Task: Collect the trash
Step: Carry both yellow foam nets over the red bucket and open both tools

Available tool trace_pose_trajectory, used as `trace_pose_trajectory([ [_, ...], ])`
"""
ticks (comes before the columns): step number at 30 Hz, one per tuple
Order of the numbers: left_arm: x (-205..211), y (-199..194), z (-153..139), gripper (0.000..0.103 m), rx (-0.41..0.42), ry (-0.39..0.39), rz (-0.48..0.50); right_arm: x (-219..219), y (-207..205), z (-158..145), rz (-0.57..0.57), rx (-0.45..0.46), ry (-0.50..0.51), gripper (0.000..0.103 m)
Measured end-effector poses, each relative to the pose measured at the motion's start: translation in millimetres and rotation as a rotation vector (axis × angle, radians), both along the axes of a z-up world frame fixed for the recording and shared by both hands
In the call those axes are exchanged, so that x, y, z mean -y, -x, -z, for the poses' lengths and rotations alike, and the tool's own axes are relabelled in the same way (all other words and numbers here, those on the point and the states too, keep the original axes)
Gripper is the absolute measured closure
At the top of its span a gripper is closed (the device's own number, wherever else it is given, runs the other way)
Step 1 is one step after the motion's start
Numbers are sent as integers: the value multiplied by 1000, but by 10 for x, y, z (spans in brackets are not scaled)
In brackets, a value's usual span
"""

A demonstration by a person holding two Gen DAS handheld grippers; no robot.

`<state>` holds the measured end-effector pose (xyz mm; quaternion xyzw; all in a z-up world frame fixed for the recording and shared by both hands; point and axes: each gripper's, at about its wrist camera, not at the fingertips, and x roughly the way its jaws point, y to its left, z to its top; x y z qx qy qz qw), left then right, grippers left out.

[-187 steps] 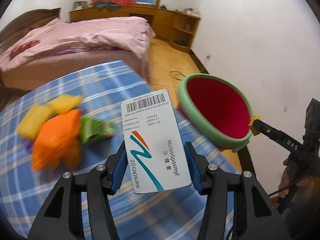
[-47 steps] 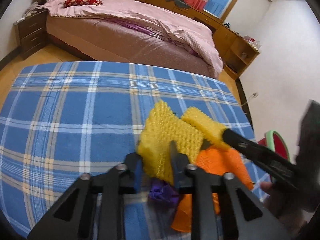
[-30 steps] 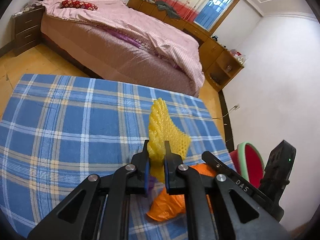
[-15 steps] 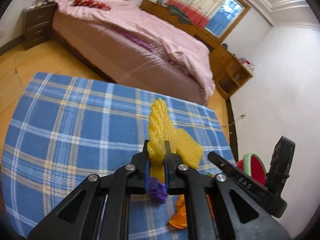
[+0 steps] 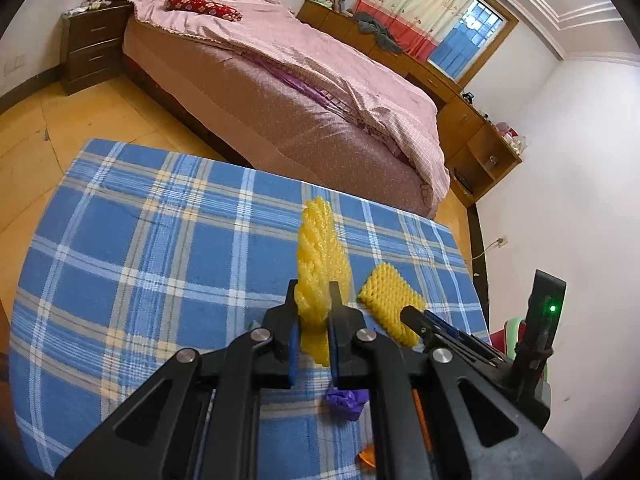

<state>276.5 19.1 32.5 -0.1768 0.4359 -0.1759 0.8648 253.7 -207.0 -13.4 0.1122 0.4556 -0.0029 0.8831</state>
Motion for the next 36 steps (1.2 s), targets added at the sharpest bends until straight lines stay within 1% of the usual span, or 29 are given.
trace_pose_trajectory([
  [1, 30, 22, -13, 93, 5, -3, 10, -15, 18, -8, -9, 10, 0, 90],
  [3, 77, 83, -64, 93, 19, -10, 25, -33, 83, -59, -28, 39, -11, 95],
  [6, 146, 184, -180, 93, 51, -7, 48, -20, 236, -190, -38, 103, -45, 96],
  [9, 237, 335, -335, 93, 101, -12, 88, 96, 492, -398, -9, 169, -101, 96],
  [13, 300, 542, -475, 93, 124, 18, 115, 233, 807, -656, 24, 234, -131, 96],
  [17, 370, 763, -592, 93, 146, 20, 138, 383, 1190, -824, 60, 280, -152, 96],
  [22, 494, 1047, -659, 93, 152, 33, 169, 547, 1640, -871, 109, 302, -135, 95],
  [27, 727, 1271, -686, 93, 150, 39, 214, 767, 2080, -877, 161, 319, -138, 95],
  [31, 993, 1386, -675, 93, 143, 39, 260, 987, 2359, -896, 214, 340, -148, 95],
  [36, 1436, 1521, -659, 93, 141, 31, 345, 1285, 2672, -927, 288, 372, -153, 95],
])
